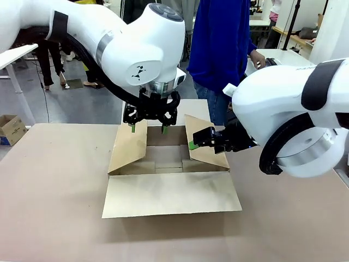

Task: Pack the gift set into the box.
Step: Place both hands on the side flaps of the Package Box and spread them outward.

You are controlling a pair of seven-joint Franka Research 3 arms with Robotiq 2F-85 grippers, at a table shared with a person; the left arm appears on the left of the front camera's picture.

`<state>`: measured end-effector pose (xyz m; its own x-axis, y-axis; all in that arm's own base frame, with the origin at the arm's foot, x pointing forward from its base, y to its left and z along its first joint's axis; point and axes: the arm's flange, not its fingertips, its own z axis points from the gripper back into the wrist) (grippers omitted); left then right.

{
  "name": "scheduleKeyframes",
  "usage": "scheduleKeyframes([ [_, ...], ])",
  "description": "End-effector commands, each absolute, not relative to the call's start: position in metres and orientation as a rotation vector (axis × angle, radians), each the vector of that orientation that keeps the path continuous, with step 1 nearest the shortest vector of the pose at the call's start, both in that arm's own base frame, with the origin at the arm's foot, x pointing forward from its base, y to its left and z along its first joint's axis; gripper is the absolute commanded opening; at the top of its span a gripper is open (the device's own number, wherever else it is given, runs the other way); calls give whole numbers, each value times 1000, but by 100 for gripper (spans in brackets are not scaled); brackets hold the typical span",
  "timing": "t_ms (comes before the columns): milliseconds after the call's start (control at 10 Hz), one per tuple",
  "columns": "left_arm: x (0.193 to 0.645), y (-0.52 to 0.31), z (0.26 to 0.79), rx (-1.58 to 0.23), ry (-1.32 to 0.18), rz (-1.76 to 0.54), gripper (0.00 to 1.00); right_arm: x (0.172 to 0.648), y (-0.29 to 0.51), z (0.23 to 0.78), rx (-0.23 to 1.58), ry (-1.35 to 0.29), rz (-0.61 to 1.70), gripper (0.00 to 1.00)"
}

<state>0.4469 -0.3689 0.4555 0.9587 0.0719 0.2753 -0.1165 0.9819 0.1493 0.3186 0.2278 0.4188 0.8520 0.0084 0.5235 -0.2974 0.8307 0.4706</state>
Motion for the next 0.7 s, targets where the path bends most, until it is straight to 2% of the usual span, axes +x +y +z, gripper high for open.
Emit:
scheduleKeyframes([
  [0,449,-368,442,205,-314,144,100,318,228,420,571,-544,163,100],
  [200,454,-361,432,289,-295,137,100,318,228,420,571,-544,163,100],
  [600,456,-345,425,312,-298,106,100,318,228,420,571,-544,163,100],
])
